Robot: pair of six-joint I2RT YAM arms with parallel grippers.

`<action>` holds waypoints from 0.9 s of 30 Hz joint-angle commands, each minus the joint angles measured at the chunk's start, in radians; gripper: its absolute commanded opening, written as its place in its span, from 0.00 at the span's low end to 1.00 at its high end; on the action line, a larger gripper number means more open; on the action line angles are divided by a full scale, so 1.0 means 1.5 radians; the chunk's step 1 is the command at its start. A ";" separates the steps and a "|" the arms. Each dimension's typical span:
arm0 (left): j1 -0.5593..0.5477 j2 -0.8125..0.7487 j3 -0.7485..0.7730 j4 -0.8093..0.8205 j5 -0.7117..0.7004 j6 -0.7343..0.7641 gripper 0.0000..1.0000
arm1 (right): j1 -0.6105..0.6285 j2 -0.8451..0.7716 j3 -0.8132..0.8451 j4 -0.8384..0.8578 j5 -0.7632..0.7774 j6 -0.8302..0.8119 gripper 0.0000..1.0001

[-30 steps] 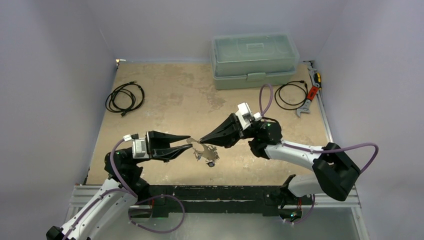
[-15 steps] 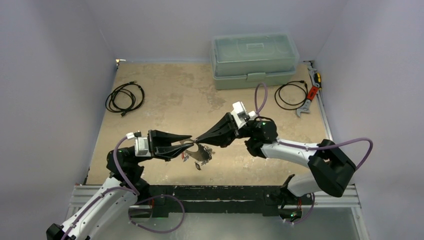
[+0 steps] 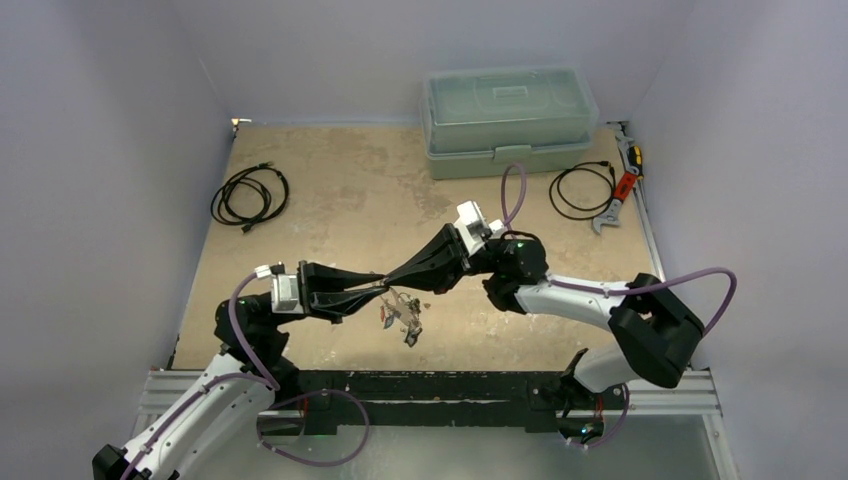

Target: Put the keys on the keyring

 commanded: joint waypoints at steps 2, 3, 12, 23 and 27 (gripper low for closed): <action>-0.004 0.008 -0.003 0.005 -0.009 0.009 0.19 | 0.017 0.009 0.042 0.225 0.001 0.000 0.00; -0.003 0.008 -0.002 0.004 -0.008 0.010 0.17 | 0.018 0.011 0.043 0.224 0.000 0.001 0.00; -0.004 -0.005 0.016 -0.055 -0.032 0.042 0.00 | 0.028 0.022 0.052 0.223 -0.010 0.012 0.00; -0.003 -0.036 0.059 -0.174 -0.101 0.079 0.00 | 0.028 0.022 0.045 0.222 -0.042 0.047 0.17; -0.003 -0.047 0.063 -0.188 -0.112 0.085 0.00 | 0.028 0.019 0.038 0.217 -0.054 0.051 0.21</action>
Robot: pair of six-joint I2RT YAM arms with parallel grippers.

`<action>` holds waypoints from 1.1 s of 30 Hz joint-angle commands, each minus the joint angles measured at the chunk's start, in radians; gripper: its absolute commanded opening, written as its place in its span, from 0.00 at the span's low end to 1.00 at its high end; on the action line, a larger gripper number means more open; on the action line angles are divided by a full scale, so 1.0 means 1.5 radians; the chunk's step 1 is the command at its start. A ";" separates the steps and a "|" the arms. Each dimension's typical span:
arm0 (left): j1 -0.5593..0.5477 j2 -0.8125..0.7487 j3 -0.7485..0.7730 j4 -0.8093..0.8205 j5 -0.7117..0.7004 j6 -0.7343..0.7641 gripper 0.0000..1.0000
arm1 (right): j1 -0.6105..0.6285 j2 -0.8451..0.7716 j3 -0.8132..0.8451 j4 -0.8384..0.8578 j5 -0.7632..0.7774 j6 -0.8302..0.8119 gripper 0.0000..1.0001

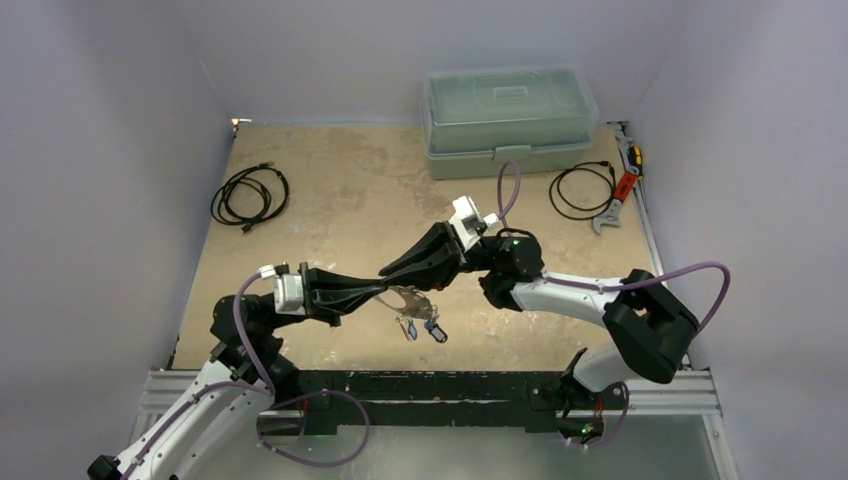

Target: Put the keys on the keyring

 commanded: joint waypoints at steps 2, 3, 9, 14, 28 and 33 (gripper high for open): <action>0.005 -0.009 0.028 -0.037 -0.092 0.028 0.00 | 0.024 -0.012 0.010 0.185 -0.064 0.007 0.21; 0.005 -0.012 0.028 -0.038 -0.093 0.028 0.00 | 0.024 -0.017 0.007 0.169 -0.064 -0.006 0.21; 0.005 -0.014 0.031 -0.052 -0.096 0.038 0.00 | 0.023 -0.060 -0.013 0.050 -0.069 -0.096 0.29; 0.005 -0.016 0.031 -0.056 -0.095 0.040 0.00 | 0.015 -0.165 0.009 -0.291 -0.046 -0.310 0.41; 0.005 0.015 0.062 -0.199 -0.253 0.063 0.24 | -0.015 -0.195 0.166 -0.893 0.289 -0.549 0.47; 0.006 0.084 0.108 -0.323 -0.439 0.018 0.59 | -0.015 -0.177 0.127 -0.873 0.382 -0.467 0.48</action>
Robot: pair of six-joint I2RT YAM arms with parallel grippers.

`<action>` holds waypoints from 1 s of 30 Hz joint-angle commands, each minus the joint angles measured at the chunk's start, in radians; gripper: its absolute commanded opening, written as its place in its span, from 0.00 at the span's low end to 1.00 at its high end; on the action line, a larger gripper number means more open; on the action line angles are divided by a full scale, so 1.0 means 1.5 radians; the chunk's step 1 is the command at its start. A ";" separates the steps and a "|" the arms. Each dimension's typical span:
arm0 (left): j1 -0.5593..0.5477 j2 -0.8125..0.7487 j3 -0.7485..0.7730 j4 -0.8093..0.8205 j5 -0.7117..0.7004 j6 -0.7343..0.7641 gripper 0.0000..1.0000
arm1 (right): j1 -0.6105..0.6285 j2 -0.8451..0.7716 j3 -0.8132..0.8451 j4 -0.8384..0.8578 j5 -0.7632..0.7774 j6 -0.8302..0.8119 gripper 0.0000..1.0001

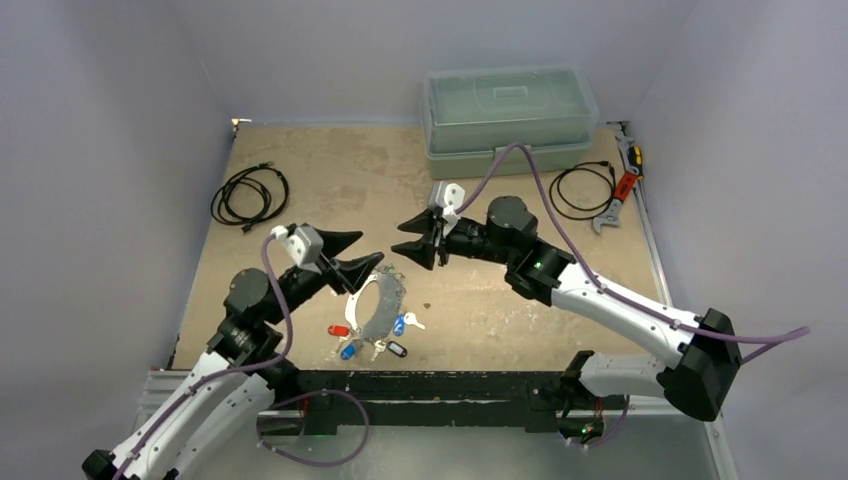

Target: Put the keys on the keyring

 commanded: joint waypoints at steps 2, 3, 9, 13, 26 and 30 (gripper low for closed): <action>0.002 0.095 0.083 -0.183 -0.281 -0.066 0.60 | -0.002 0.011 -0.023 -0.028 0.164 0.096 0.48; 0.003 0.122 0.105 -0.229 -0.324 -0.077 0.61 | -0.002 0.020 -0.022 -0.035 0.180 0.109 0.48; 0.004 0.309 0.206 -0.373 -0.401 -0.186 0.60 | -0.002 0.092 0.042 -0.150 0.264 0.185 0.50; 0.004 0.372 0.189 -0.373 -0.408 -0.292 0.60 | -0.002 0.154 0.088 -0.221 0.306 0.253 0.53; 0.010 0.580 0.199 -0.370 -0.442 -0.508 0.44 | -0.010 0.276 0.152 -0.300 0.388 0.233 0.54; 0.011 0.625 0.207 -0.347 -0.451 -0.520 0.40 | -0.012 0.258 0.107 -0.267 0.392 0.236 0.54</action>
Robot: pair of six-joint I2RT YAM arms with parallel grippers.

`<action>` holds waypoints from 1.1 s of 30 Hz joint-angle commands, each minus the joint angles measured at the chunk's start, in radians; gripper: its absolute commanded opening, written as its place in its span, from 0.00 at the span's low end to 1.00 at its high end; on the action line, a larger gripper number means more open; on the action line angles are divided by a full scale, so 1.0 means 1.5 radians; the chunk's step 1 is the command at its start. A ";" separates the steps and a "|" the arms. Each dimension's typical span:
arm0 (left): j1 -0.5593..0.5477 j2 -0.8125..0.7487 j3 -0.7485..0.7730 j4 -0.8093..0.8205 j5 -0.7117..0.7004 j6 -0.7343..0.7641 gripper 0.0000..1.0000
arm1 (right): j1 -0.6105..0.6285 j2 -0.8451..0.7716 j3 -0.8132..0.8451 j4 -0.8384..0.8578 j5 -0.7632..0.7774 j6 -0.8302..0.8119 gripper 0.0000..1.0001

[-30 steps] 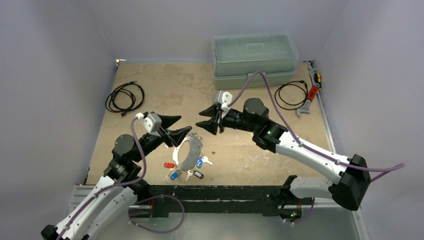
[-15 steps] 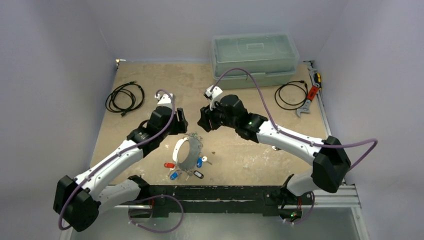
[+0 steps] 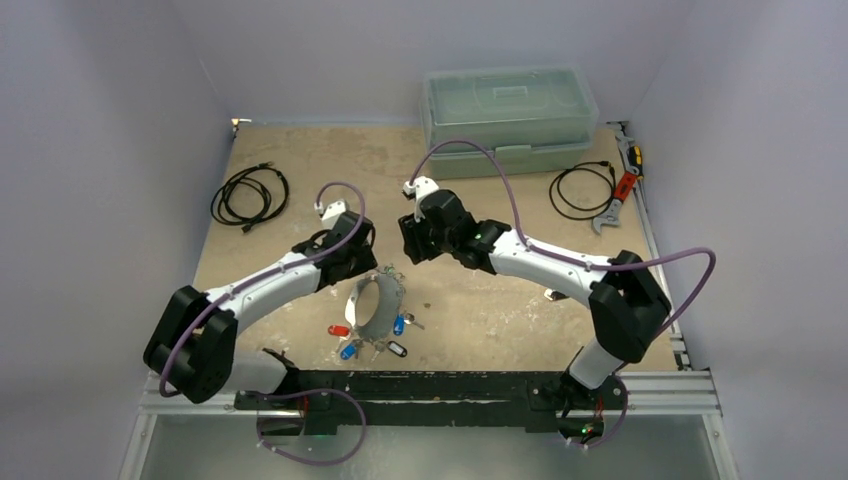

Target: Put the keys on the keyring

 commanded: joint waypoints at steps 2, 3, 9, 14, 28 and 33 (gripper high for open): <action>0.004 0.058 0.029 0.026 -0.026 -0.052 0.39 | -0.006 -0.039 -0.045 0.040 0.026 0.000 0.54; 0.004 0.075 0.036 0.016 -0.033 -0.061 0.39 | -0.008 -0.044 -0.052 0.040 0.027 0.000 0.54; 0.003 0.110 0.037 0.020 -0.019 -0.080 0.37 | -0.018 -0.076 -0.088 0.031 0.033 -0.007 0.54; 0.001 0.117 0.016 0.063 0.003 -0.076 0.32 | -0.025 -0.104 -0.110 0.021 0.045 -0.011 0.54; -0.012 0.139 0.011 0.101 0.032 -0.018 0.02 | -0.035 -0.215 -0.177 -0.008 0.080 0.007 0.53; -0.015 0.133 0.028 0.092 0.026 0.029 0.01 | -0.042 -0.248 -0.201 -0.008 0.081 0.020 0.53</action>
